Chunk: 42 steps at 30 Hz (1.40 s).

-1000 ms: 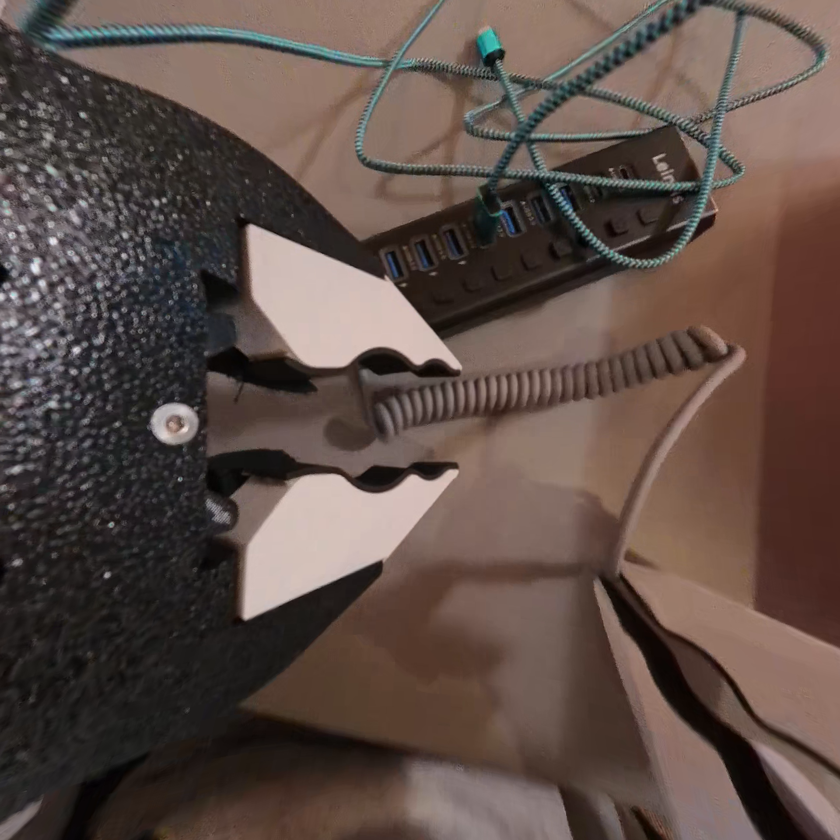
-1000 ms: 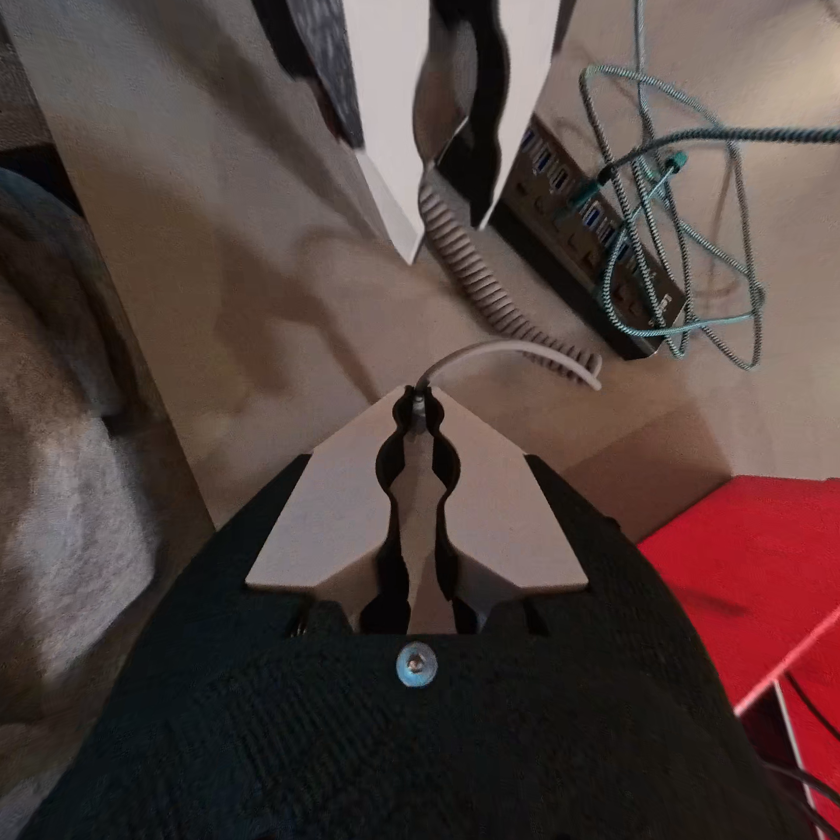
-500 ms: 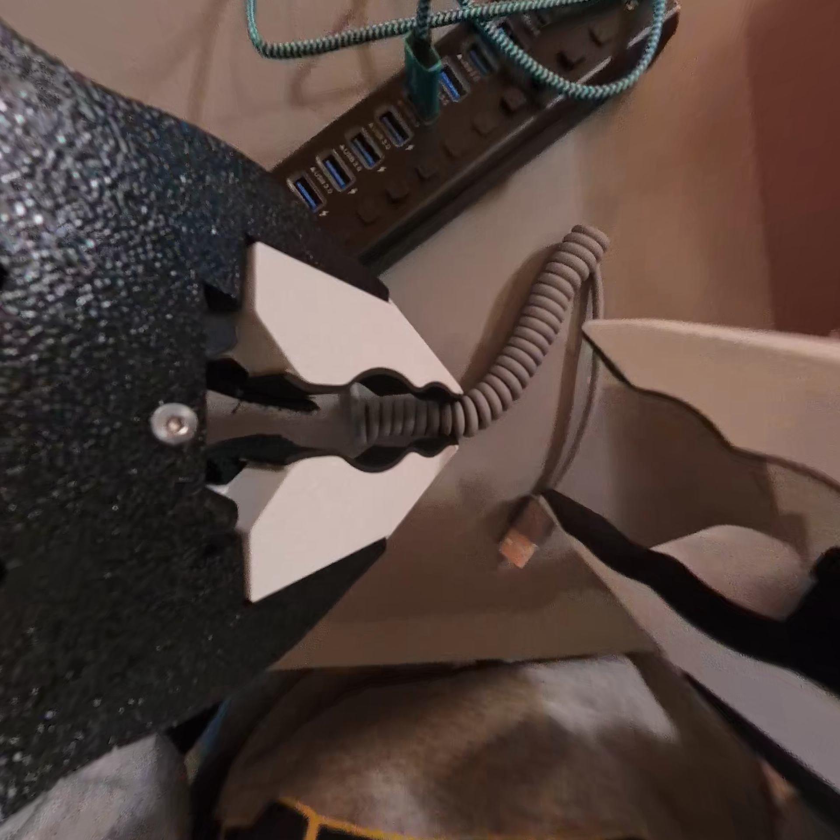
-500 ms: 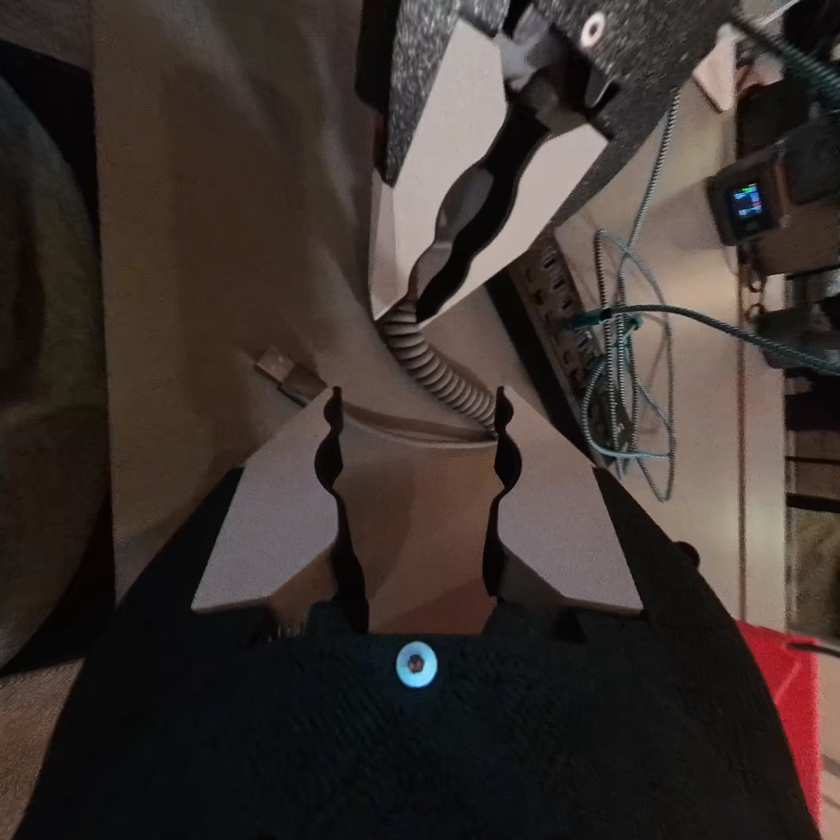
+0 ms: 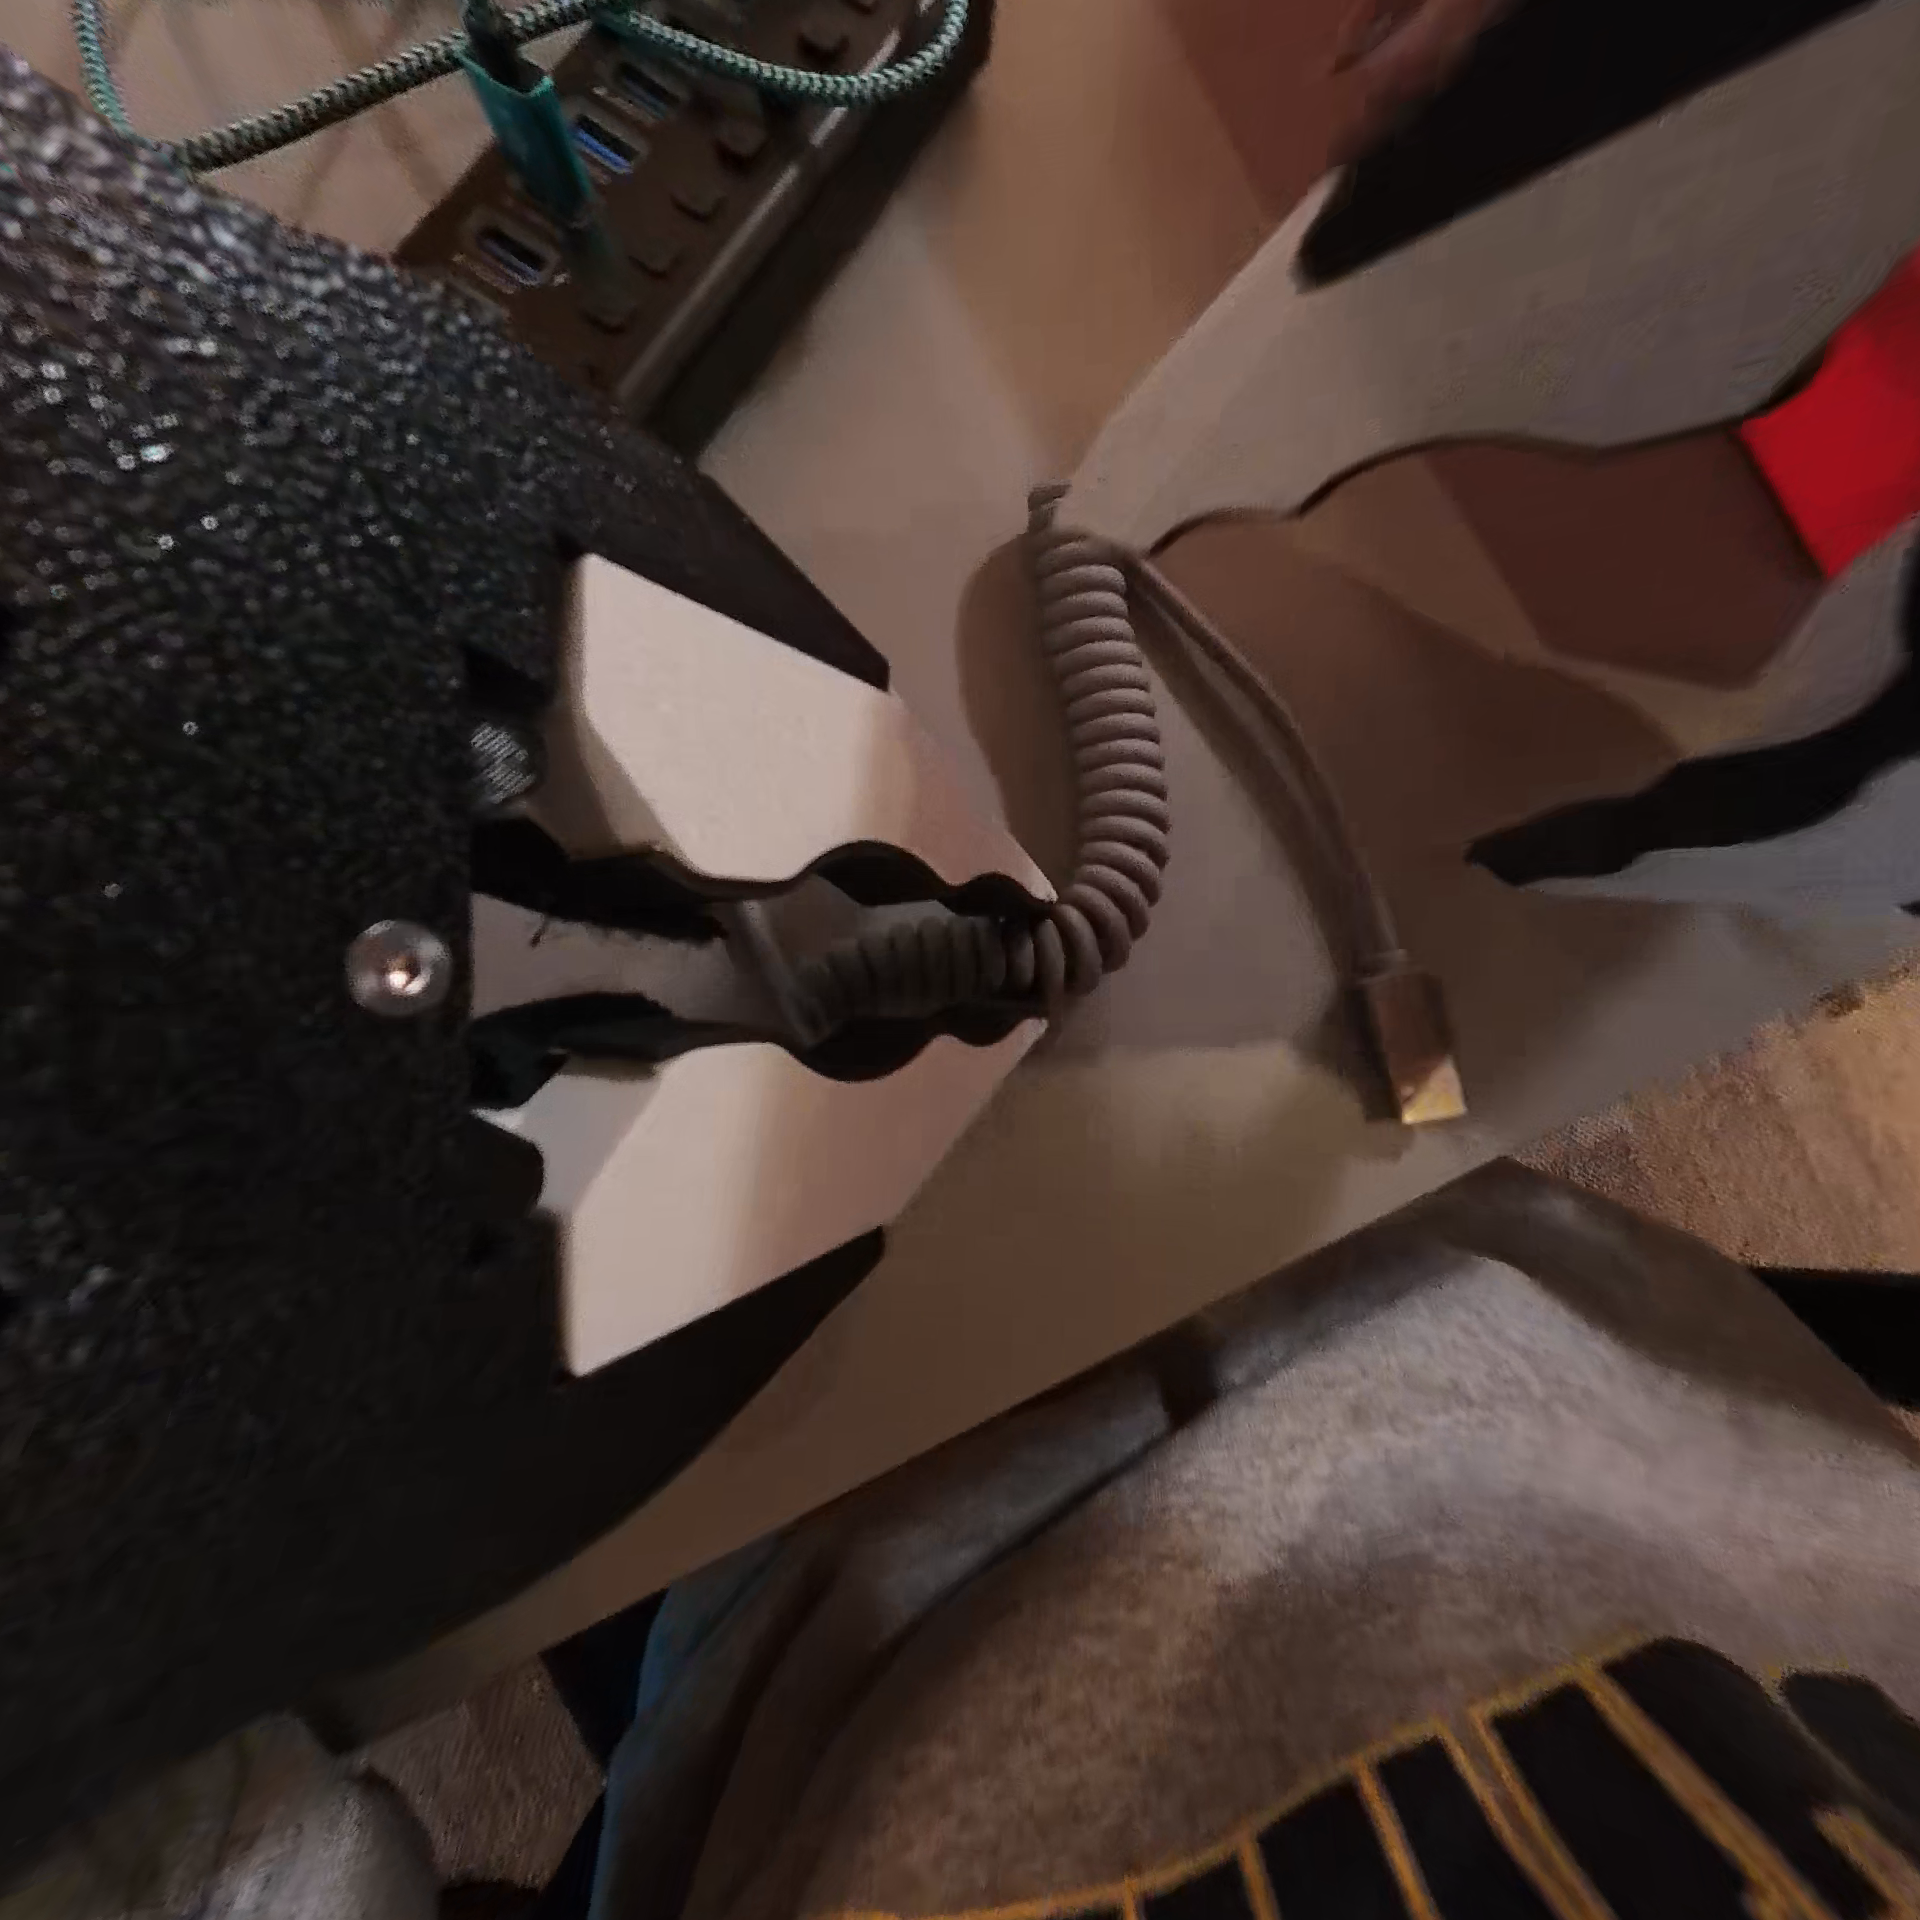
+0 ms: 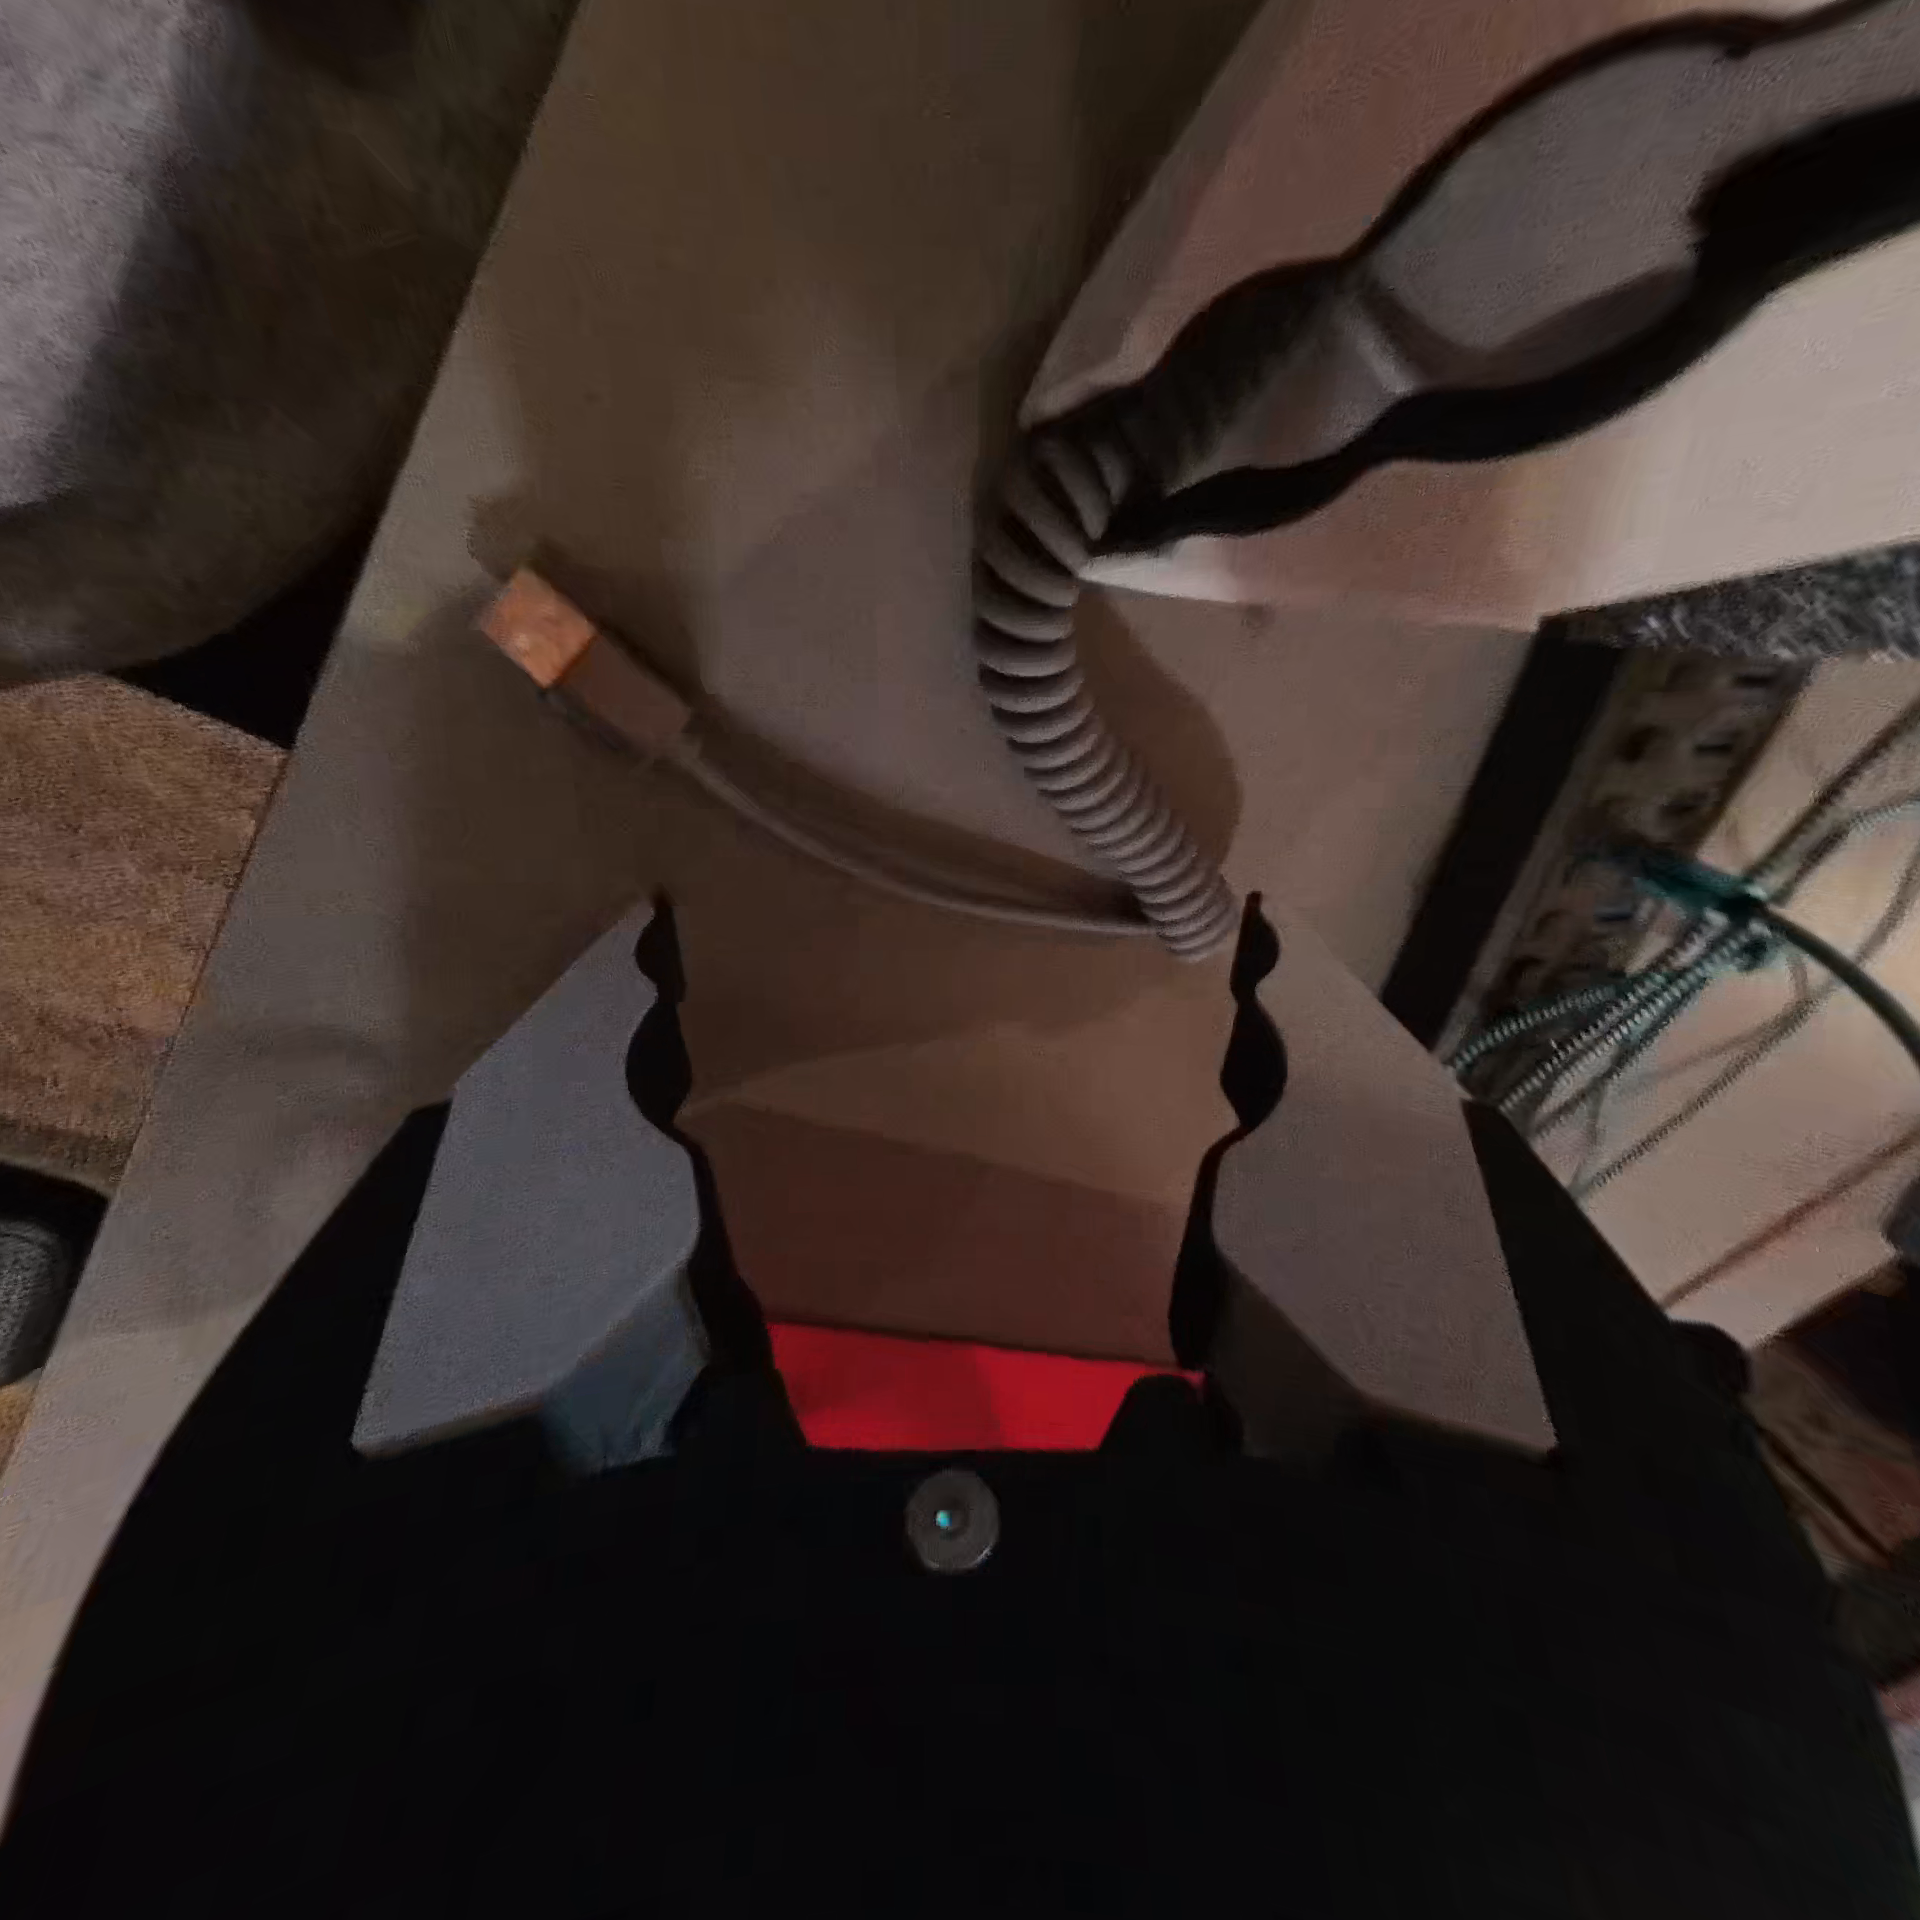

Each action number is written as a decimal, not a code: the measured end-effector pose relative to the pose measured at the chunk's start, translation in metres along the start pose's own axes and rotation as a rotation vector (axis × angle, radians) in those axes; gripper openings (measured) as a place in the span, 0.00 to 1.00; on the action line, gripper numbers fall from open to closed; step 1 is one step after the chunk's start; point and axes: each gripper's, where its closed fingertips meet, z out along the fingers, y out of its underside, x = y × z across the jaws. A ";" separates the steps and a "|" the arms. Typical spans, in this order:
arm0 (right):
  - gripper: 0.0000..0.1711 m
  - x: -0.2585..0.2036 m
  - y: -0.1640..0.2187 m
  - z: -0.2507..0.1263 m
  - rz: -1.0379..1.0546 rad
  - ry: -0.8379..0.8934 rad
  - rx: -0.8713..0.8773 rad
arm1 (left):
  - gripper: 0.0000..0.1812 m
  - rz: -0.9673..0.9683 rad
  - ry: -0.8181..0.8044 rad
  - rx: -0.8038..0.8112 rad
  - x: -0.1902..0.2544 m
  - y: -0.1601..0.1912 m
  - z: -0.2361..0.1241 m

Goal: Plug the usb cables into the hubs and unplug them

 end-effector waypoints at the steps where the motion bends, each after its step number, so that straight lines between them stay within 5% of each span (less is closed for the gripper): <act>1: 0.58 -0.005 -0.004 0.002 -0.018 -0.044 0.024 | 0.07 0.012 0.005 0.003 0.001 0.000 0.002; 9: 0.44 -0.014 -0.019 0.008 -0.068 -0.265 0.085 | 0.07 0.036 0.037 0.076 0.006 -0.005 0.002; 14: 0.13 -0.006 -0.020 0.008 -0.048 -0.265 0.070 | 0.08 -0.125 0.103 0.092 0.009 -0.006 -0.009; 16: 0.09 -0.007 -0.020 0.008 -0.015 -0.266 0.054 | 0.04 -0.144 0.125 0.118 0.015 -0.010 -0.024; 20: 0.06 -0.009 -0.019 0.007 0.078 -0.214 0.038 | 0.06 -0.163 -0.022 0.139 0.003 -0.011 -0.068; 24: 0.05 0.006 -0.010 -0.005 0.189 0.012 0.054 | 0.08 -0.133 -0.263 0.182 -0.016 -0.014 -0.114; 29: 0.05 0.030 0.008 -0.081 0.373 0.414 0.101 | 0.04 -0.125 -0.537 0.196 -0.040 -0.014 -0.156; 36: 0.05 0.027 0.075 -0.219 0.567 0.898 0.014 | 0.03 -0.191 -0.569 0.251 -0.048 -0.013 -0.162; 42: 0.05 0.009 0.140 -0.301 0.687 1.135 -0.122 | 0.02 -0.217 -0.527 0.207 -0.051 -0.004 -0.146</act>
